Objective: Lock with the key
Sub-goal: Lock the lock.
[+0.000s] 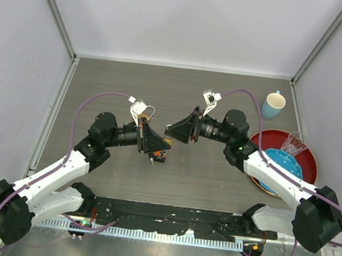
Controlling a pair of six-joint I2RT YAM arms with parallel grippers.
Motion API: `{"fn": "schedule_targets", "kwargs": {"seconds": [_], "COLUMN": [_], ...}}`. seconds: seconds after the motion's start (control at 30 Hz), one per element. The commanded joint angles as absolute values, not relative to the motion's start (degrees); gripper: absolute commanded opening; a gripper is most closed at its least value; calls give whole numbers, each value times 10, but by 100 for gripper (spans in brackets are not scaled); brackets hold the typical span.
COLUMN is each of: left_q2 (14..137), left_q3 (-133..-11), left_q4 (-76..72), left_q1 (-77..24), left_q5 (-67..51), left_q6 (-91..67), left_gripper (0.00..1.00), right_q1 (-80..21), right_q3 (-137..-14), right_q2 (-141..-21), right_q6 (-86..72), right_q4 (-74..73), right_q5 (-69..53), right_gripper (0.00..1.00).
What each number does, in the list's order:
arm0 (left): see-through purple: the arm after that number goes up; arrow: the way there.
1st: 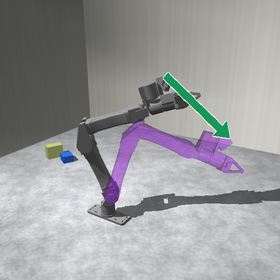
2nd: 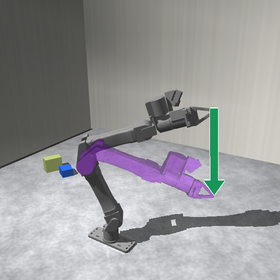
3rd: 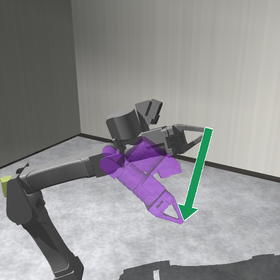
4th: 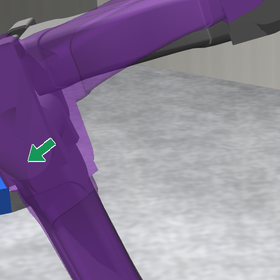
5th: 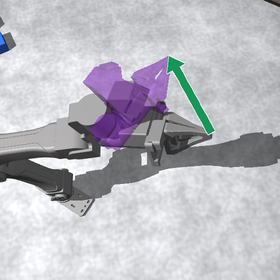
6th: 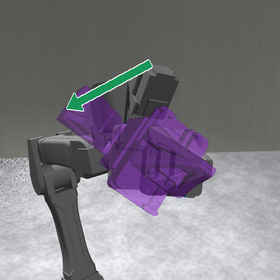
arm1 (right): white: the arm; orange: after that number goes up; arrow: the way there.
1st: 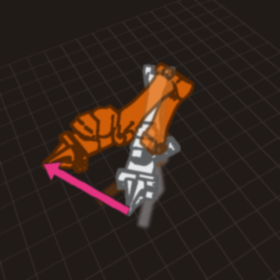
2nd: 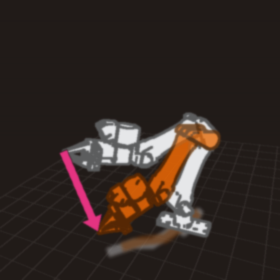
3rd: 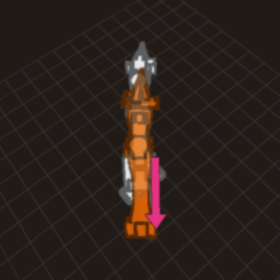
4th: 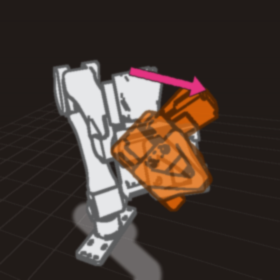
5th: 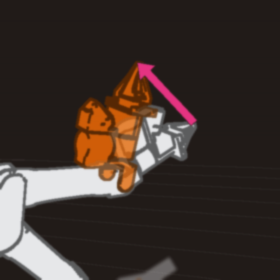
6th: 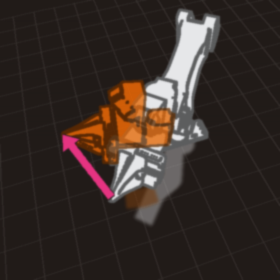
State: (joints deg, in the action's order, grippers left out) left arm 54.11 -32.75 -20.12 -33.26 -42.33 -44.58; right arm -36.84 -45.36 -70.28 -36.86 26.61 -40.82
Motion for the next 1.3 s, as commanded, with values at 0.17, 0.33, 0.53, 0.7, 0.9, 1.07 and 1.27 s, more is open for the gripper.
{"fn": "schedule_targets", "kwargs": {"seconds": [0.17, 0.33, 0.53, 0.7, 0.9, 1.07, 1.27], "left_q2": [544, 544, 541, 531, 489, 424, 375], "left_q3": [-333, -333, -333, -351, -368, -352, -309], "left_q4": [-249, -249, -245, -199, -113, -88, -119], "left_q1": [-333, -333, -333, -333, -332, -332, -332], "left_q5": [-440, -439, -436, -429, -395, -337, -306], "left_q6": [-454, -454, -454, -432, -382, -362, -361], "left_gripper": [0, 0, 2, 29, 61, 79, 95], "right_q1": [-381, -386, -387, -387, -387, -386, -386], "right_q3": [-456, -461, -457, -460, -475, -481, -469], "right_q2": [-712, -719, -710, -690, -661, -645, -617], "right_q6": [-398, -404, -397, -381, -359, -362, -378], "right_q4": [363, 370, 352, 323, 277, 264, 272], "right_q5": [-440, -450, -432, -404, -382, -365, -356], "right_gripper": [31, 6, 2, 2, 2, 2, 2]}}
